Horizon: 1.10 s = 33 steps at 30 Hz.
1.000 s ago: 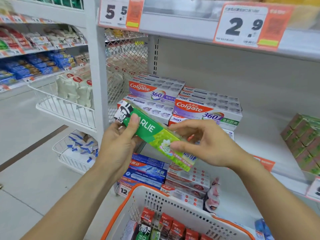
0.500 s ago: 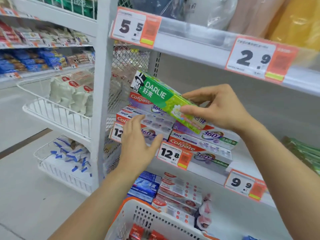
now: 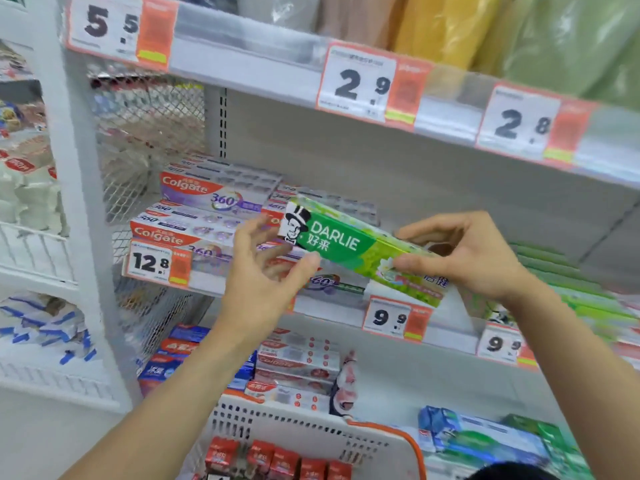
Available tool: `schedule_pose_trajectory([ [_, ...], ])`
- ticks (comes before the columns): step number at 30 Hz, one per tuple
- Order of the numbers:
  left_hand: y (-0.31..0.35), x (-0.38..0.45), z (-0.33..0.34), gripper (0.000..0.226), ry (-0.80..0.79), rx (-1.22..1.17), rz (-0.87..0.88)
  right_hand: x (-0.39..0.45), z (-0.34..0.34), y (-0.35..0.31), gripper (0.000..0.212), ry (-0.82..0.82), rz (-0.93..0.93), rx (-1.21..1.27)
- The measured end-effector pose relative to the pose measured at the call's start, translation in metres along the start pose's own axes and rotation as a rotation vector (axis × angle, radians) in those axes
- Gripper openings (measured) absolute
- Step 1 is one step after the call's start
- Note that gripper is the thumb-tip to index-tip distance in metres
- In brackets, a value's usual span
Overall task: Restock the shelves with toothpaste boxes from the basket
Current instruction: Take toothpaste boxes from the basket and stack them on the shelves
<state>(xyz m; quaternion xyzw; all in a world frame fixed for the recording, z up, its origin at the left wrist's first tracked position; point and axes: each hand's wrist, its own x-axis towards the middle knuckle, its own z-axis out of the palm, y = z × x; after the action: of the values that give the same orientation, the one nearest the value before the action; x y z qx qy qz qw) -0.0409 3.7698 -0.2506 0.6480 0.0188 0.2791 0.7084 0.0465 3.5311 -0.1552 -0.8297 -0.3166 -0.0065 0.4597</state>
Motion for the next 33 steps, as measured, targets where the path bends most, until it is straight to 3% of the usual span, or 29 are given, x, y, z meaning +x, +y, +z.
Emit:
schedule_pose_trajectory([
  [2, 0.008, -0.007, 0.029, 0.08, -0.178, -0.1, -0.076, -0.035, -0.032, 0.014, 0.035, -0.026, 0.059, -0.01],
  [5, 0.01, -0.014, 0.086, 0.061, -0.347, 0.082, -0.07, -0.079, -0.082, 0.031, 0.031, -0.033, 0.111, -0.047],
  [11, 0.007, -0.021, 0.211, 0.05, -0.4, 0.172, 0.025, -0.133, -0.181, 0.06, 0.03, 0.117, 0.154, -0.281],
  [17, -0.007, -0.002, 0.297, 0.027, -0.349, 0.2, 0.135, -0.113, -0.243, 0.112, 0.029, 0.261, 0.118, -0.472],
  [21, -0.032, 0.029, 0.324, 0.03, -0.308, 0.24, 0.053, -0.076, -0.245, 0.15, 0.04, 0.249, 0.124, -0.578],
  [25, -0.053, 0.035, 0.32, 0.033, -0.424, 0.344, -0.062, -0.063, -0.232, 0.186, 0.048, 0.181, 0.244, -0.588],
  [33, -0.065, 0.031, 0.315, 0.036, -0.502, 0.279, -0.116, -0.061, -0.228, 0.197, 0.049, 0.259, 0.158, -0.728],
])
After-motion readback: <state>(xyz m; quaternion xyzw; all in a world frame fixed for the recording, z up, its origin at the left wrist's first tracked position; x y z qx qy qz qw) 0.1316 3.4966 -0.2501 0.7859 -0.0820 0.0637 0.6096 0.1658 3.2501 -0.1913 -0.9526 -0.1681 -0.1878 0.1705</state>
